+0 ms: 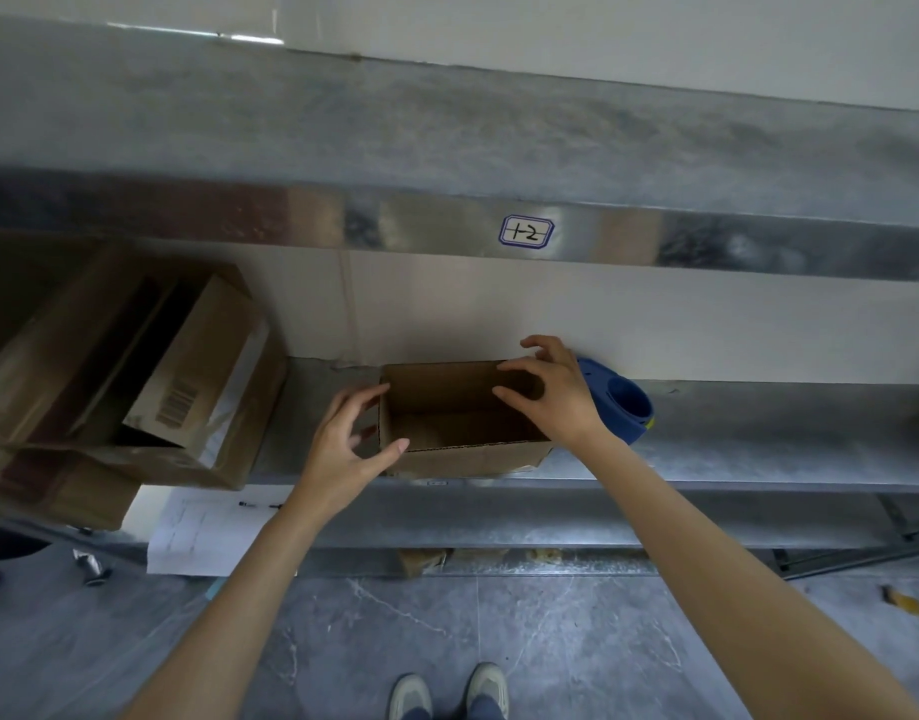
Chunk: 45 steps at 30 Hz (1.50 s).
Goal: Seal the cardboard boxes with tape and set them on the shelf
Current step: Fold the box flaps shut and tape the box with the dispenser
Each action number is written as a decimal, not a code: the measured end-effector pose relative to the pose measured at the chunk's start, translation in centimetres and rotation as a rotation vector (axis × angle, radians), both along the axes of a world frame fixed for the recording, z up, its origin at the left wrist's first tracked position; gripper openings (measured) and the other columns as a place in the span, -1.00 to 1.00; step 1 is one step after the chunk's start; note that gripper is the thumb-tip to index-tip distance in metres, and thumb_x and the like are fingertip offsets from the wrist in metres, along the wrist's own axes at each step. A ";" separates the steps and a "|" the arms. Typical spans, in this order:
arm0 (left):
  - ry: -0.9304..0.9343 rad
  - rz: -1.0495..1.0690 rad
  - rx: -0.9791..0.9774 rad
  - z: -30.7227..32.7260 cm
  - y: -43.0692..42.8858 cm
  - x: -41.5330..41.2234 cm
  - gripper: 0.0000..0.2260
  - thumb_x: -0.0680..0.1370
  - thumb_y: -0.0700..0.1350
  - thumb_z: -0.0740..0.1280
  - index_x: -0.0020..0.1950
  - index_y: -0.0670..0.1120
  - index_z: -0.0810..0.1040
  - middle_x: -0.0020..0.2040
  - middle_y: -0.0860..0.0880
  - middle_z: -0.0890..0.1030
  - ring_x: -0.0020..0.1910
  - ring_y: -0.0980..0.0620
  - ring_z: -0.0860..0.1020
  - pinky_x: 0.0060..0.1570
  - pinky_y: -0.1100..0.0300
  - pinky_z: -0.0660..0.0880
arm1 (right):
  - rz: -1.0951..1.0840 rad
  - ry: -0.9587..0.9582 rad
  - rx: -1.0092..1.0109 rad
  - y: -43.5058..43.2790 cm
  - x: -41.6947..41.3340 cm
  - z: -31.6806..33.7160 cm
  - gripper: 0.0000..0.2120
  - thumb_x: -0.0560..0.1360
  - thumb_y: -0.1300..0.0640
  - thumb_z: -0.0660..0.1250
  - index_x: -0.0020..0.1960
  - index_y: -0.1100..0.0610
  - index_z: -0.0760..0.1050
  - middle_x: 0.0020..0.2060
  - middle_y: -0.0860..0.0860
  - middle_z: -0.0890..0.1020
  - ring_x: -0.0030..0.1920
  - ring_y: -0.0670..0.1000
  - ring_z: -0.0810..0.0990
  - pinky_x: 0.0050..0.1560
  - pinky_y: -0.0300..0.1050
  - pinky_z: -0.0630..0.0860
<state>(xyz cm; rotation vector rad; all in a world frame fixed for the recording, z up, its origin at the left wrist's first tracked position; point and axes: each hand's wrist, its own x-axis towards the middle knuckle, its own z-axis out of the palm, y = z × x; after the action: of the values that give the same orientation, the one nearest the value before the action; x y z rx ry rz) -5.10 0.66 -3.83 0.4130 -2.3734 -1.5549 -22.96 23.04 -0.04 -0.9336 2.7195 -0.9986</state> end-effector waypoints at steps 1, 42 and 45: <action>-0.003 -0.005 -0.002 0.0 0.0 0.0 -0.41 0.46 -0.11 0.53 0.32 0.35 0.37 0.37 0.16 0.35 0.36 0.25 0.36 0.21 0.31 0.39 | -0.006 -0.006 -0.003 0.0 0.0 0.0 -0.74 0.49 -0.05 0.44 0.16 -0.04 0.62 0.34 -0.07 0.36 0.31 -0.06 0.31 0.13 -0.27 0.28; -0.149 -0.101 -0.103 -0.5 1.2 0.0 -0.39 0.46 0.13 0.49 0.46 0.16 0.34 0.26 0.45 0.34 0.26 0.43 0.32 0.33 0.27 0.29 | 0.085 -0.454 -0.065 2.6 1.1 0.5 -0.58 0.64 -0.09 0.17 0.47 -0.02 0.36 0.29 -0.10 0.50 0.27 -0.12 0.44 0.26 -0.27 0.30; -0.158 -0.096 -0.175 -0.8 1.1 -0.4 -0.41 0.49 0.03 0.49 0.47 0.11 0.34 0.31 0.27 0.44 0.34 0.21 0.39 0.38 0.15 0.35 | 0.146 -0.462 -0.008 3.3 1.1 0.2 -0.46 0.56 -0.25 0.21 0.45 -0.02 0.40 0.35 -0.11 0.50 0.32 -0.11 0.44 0.33 -0.20 0.35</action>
<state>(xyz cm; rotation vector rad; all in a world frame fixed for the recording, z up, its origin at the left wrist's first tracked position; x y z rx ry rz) -5.53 1.80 -4.63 0.4016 -2.6607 -1.3838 -21.90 26.39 0.20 -0.7719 2.2370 -1.0439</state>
